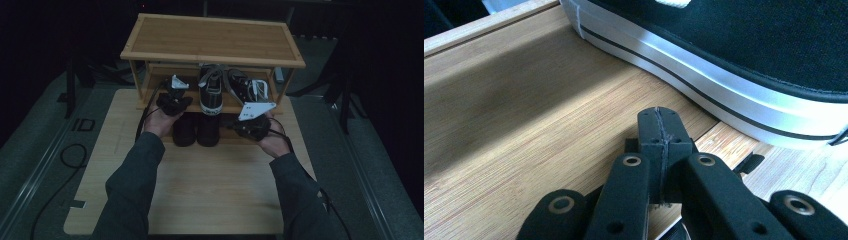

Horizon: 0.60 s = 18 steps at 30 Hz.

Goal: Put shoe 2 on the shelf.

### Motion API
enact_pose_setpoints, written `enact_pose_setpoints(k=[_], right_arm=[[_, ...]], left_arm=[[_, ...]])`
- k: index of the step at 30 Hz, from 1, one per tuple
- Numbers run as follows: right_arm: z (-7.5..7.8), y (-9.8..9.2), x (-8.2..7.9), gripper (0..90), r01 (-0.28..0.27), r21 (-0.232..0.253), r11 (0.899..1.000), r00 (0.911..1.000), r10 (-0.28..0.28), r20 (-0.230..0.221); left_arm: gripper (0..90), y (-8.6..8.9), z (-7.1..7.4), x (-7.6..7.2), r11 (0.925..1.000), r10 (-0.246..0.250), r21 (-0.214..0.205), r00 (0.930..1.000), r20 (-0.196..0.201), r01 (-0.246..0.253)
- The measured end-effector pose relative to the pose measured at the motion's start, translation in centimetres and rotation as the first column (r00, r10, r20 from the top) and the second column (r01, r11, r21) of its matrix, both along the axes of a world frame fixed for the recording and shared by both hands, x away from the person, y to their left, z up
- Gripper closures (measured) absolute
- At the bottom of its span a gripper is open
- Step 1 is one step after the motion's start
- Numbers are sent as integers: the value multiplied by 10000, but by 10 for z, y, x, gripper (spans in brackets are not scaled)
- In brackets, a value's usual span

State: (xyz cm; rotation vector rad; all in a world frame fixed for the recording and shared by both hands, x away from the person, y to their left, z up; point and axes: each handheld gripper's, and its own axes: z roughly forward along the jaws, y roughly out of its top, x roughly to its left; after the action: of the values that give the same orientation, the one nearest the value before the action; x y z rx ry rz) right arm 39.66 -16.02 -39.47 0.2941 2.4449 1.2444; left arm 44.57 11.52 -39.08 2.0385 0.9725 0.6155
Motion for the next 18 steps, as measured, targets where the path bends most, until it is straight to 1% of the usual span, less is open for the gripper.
enact_pose_setpoints(k=[4, 6, 9, 10, 13, 14, 15, 18], right_arm=[[2, -14, -4, 900, -124, 73, 9999, 9999, 124, -64], [2, -21, -7, 900, -302, 94, 9995, 9995, 303, -94], [3, -33, -11, 900, -307, 35, 9995, 9995, 308, -105], [4, -38, -11, 900, -302, 73, 9995, 9995, 303, -107], [6, -54, -11, 900, -261, 415, 9988, 9993, 272, -241], [6, -54, -11, 900, -261, 415, 9988, 9993, 272, -241], [6, -61, -11, 900, -294, 510, 9983, 9990, 310, -310], [6, -78, -12, 900, -111, 645, 9979, 9993, 134, -359]], left_arm=[[900, 0, 0, 0, 10000, 7, -12, 10000, 6, -7], [900, 0, 0, 0, 10000, -1, -6, 10000, 2, 1], [900, 0, 0, 0, 10000, -1, -8, 10000, -7, 1], [900, 0, 0, 0, 10000, -10, -18, 10000, 6, 10], [900, 0, 0, 0, 10000, -10, -17, 10000, 0, 10], [900, 0, 0, 0, 10000, -10, -17, 10000, 0, 10], [900, 0, 0, 0, 10000, -25, -30, 10000, -2, 25], [900, 1, 0, 1, 10000, -44, -61, 10000, -25, 44]])
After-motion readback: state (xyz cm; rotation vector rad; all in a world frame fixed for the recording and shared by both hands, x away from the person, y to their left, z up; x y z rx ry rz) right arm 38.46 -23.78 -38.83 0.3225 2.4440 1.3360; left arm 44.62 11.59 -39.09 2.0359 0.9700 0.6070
